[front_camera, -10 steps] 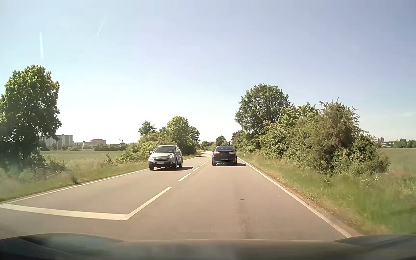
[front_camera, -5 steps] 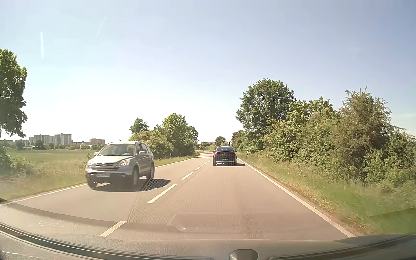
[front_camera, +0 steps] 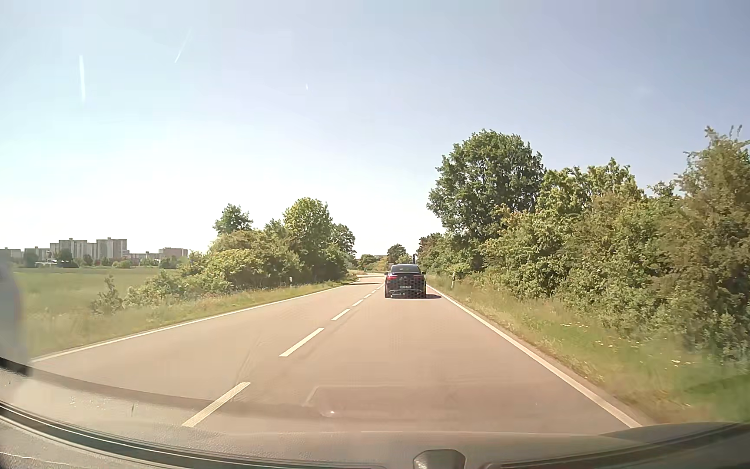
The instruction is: Follow the waypoints while adhering to traffic rules and regulations
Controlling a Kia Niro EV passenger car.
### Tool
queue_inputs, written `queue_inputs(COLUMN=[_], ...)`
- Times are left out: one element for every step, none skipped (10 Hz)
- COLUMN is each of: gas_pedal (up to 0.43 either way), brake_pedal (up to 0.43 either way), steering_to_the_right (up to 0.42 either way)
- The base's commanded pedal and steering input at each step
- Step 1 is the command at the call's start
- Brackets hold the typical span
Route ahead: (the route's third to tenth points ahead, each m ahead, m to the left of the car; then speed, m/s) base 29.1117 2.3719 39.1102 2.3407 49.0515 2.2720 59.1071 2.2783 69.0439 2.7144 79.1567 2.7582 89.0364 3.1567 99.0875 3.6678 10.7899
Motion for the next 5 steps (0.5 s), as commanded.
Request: queue_inputs(gas_pedal=[0.169,0.169,0.169,0.169,0.169], brake_pedal=[0.03,0.03,0.03,0.03,0.03], steering_to_the_right=[0.001,0.001,0.002,0.001,0.001])
